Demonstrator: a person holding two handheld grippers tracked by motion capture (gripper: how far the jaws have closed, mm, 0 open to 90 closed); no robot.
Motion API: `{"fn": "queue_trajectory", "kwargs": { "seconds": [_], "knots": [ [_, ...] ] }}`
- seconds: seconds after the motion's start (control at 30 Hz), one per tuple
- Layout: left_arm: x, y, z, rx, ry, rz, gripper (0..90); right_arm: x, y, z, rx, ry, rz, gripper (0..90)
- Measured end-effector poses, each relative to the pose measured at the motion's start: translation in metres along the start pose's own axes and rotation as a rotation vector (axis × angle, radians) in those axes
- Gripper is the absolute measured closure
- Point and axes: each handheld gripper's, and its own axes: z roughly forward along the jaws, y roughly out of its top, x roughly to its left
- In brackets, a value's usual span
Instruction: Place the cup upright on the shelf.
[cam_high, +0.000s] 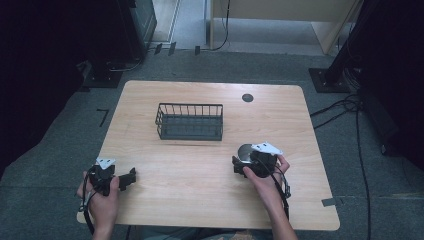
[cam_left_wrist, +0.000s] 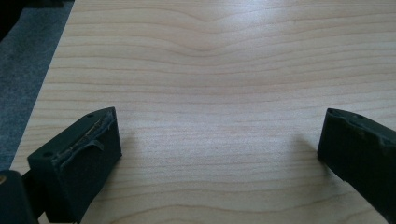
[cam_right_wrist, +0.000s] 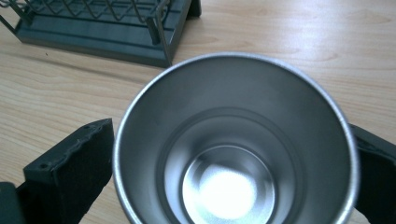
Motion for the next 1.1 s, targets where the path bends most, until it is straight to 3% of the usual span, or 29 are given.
{"fn": "queue_trajectory", "kwargs": {
  "seconds": [0.23,0.37,0.5,0.83,1.1],
  "knots": [
    [0.000,0.000,0.000,0.000,0.000,0.000,0.0,0.000,-0.006,0.007,0.028,-0.009,-0.001,0.0],
    [0.000,0.000,0.000,0.000,0.000,0.000,0.0,0.000,-0.008,0.008,0.012,-0.039,0.000,12.4],
    [0.000,0.000,0.000,0.000,0.000,0.000,0.0,0.000,-0.009,0.008,0.002,-0.042,-0.004,16.0],
    [0.000,0.000,0.000,0.000,0.000,0.000,0.0,0.003,-0.004,0.003,-0.010,-0.040,-0.011,16.4],
    [0.000,0.000,0.000,0.000,0.000,0.000,0.0,0.013,0.006,-0.003,-0.035,-0.014,-0.034,16.6]
  ]
}}
